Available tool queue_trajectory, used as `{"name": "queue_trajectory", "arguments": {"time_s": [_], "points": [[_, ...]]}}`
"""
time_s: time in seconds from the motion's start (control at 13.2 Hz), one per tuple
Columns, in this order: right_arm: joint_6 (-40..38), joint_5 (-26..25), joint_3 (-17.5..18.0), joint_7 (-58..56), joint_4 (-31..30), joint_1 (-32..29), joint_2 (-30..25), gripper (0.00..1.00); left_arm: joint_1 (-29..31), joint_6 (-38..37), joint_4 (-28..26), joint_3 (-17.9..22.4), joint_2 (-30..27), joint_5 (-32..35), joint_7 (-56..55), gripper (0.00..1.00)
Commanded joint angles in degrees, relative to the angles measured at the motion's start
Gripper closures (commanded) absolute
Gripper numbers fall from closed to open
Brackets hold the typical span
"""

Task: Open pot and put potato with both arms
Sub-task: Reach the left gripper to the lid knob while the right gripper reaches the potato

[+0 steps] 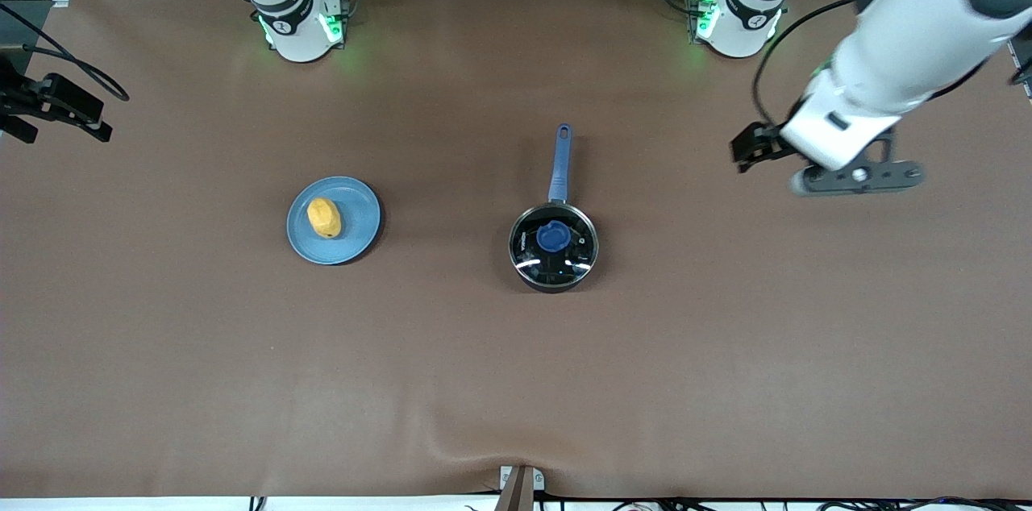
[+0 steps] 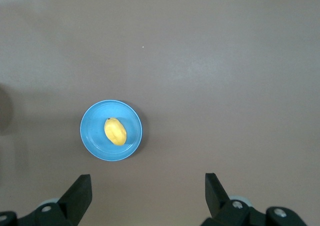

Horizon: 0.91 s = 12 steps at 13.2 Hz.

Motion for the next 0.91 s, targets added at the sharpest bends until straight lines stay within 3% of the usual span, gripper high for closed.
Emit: {"name": "queue_trajectory", "arguments": {"time_s": [0.0, 0.23, 0.45, 0.61, 0.83], "points": [[3.05, -0.68, 0.1, -0.02, -4.26, 0.12, -0.86, 0.0, -4.34, 4.55, 4.94, 0.35, 6.91, -1.85, -6.73, 0.0], [10.53, -0.51, 0.54, -6.23, -11.39, 0.38, -1.22, 0.0, -9.18, 9.49, 10.29, 0.35, 14.82, -1.85, -19.89, 0.0], [18.44, -0.51, 1.24, -21.34, -18.15, 0.2, -1.04, 0.0, -12.7, 15.8, 11.1, 0.35, 19.4, -1.85, -33.08, 0.0], [21.35, -0.68, 4.3, -22.96, -21.94, 0.03, -0.95, 0.0, -15.42, 20.2, 11.45, 0.7, 22.65, -1.76, -39.17, 0.0], [26.42, -0.77, 9.4, -22.7, -28.95, -0.06, -0.95, 0.0, -17.88, 21.1, 11.8, 1.14, 26.52, -1.67, -43.49, 0.0]]}}
